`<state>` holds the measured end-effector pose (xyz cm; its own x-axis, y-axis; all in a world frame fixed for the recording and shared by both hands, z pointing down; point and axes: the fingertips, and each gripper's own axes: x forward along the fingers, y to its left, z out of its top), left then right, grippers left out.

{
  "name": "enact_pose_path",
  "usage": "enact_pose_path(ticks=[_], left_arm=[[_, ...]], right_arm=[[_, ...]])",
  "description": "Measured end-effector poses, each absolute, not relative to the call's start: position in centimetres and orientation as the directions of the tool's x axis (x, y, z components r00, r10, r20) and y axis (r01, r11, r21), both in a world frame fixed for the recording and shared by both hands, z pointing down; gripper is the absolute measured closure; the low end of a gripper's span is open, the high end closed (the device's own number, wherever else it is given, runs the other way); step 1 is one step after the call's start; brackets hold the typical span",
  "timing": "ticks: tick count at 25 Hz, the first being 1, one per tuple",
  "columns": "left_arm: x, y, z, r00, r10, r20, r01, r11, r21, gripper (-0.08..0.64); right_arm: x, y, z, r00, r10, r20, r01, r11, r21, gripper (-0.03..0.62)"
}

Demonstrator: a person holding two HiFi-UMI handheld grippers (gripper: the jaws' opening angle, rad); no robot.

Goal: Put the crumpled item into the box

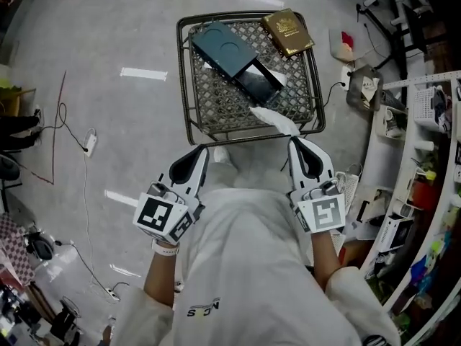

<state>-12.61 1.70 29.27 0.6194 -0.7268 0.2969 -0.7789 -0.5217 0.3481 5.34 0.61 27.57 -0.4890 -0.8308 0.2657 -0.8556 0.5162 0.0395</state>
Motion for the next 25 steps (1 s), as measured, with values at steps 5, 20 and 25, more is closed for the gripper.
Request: enact_pose_path(ticks=[5,20,25], left_arm=[[-12.4,-0.8,28.2,0.644,-0.72,0.261,-0.758,-0.55,0.351,0.538],[-10.5,-3.2,28.8,0.649,-0.704,0.289,-0.755,-0.552,0.354,0.538],[-10.0,-4.3,29.4,0.651,-0.701,0.291,-0.754,-0.556,0.349,0.538]], right_arm=[[4.3,-1.2,27.4,-0.477,-0.836,0.272,-0.863,0.504,0.038,0.578],[4.4,-2.6,30.0,-0.464,-0.831,0.307,-0.871,0.491,0.011,0.578],[4.7,-3.9,31.6,-0.453,-0.828,0.33,-0.876,0.483,0.009,0.578]])
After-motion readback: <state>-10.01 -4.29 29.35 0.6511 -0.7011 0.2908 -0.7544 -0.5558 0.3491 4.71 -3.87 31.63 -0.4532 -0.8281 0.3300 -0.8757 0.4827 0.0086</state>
